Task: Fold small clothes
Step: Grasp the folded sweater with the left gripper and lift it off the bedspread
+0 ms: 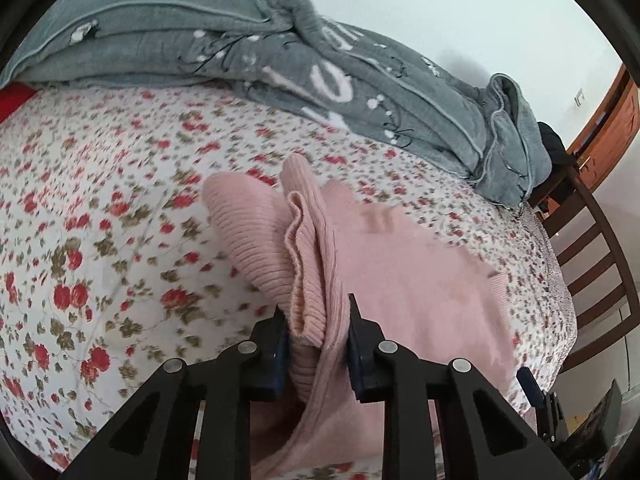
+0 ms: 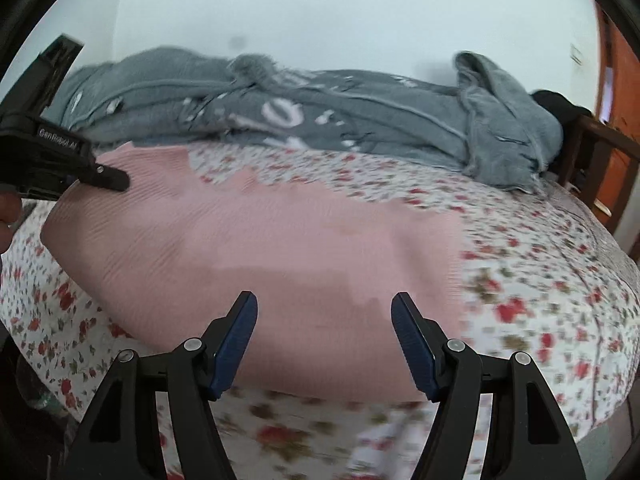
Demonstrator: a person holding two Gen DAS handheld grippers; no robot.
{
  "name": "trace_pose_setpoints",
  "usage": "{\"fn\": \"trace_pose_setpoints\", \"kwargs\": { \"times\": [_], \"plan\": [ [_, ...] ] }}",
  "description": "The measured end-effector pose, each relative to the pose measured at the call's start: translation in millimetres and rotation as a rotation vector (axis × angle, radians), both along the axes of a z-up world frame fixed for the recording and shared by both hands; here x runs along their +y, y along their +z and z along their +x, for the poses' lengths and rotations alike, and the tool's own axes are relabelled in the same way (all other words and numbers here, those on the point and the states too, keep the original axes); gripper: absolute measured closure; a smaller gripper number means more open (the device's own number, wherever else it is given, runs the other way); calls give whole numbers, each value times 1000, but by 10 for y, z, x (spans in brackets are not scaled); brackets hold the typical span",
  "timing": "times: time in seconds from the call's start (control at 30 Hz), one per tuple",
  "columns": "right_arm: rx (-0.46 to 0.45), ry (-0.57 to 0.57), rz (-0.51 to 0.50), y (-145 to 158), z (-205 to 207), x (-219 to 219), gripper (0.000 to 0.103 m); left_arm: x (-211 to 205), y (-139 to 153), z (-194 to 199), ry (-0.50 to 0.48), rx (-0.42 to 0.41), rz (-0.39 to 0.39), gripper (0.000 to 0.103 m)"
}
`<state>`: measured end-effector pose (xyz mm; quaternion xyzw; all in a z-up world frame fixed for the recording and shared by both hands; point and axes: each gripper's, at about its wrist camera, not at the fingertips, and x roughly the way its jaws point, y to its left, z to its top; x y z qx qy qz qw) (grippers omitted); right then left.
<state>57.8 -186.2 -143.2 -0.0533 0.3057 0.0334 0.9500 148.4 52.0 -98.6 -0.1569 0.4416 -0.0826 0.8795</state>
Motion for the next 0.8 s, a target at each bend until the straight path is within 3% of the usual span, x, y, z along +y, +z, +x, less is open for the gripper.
{"fn": "trace_pose_setpoints", "kwargs": {
  "times": [0.23,0.37,0.57,0.7,0.8],
  "plan": [
    [10,-90,165,100,-248,-819,35,-614,379,92,-48,-8,11,81],
    [5,-136,158,77,-430,-1109,35,-1205,448,132,-122,-18,45,81],
    [34,-194,193,96,-564,-1579,35,-2131,185,153,-265,28,94,81],
    [34,-233,185,139,-625,-1827,35,-2466,-90,129,-308,72,152,80],
    [35,-240,201,174,-651,-1937,35,-2466,-84,147,-356,96,52,77]
  ]
}}
